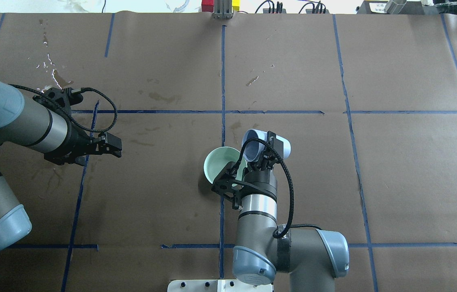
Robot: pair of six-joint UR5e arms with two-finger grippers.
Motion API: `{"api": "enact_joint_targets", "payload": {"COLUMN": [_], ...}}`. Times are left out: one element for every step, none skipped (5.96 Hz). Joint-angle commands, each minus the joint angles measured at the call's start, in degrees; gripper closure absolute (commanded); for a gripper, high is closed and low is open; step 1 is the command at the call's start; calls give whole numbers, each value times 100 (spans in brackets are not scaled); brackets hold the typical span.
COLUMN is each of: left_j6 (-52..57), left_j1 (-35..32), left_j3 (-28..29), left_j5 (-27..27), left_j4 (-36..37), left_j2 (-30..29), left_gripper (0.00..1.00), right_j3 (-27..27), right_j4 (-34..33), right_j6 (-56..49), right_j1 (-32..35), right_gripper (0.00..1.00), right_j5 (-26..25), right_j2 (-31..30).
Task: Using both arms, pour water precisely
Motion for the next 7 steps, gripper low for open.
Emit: {"api": "enact_joint_targets", "payload": {"left_j6": [-15, -15, -15, -15, -15, -15, -15], "left_j1": [3, 3, 3, 3, 3, 3, 3], "left_j3": [-25, -42, -43, -43, -43, -43, -43], "left_j5": [0, 0, 0, 0, -8, -8, 0], "left_j4": [-2, -2, -2, -2, -2, -2, -2], "left_j2": [2, 2, 2, 2, 2, 2, 2], "left_gripper": [0, 0, 0, 0, 0, 0, 0], "right_j3": [-290, -291, -283, -283, -274, -265, -265], "right_j4": [1, -7, 1, 1, 1, 1, 1], "right_j6": [-325, -475, -677, -748, -854, -1029, -1109], "right_j1": [0, -9, -18, -44, -53, -62, -71], "right_gripper": [94, 94, 95, 95, 95, 95, 95], "right_j5": [-105, -141, -141, -176, -176, -185, -228], "right_j2": [144, 136, 136, 127, 118, 110, 101]}}
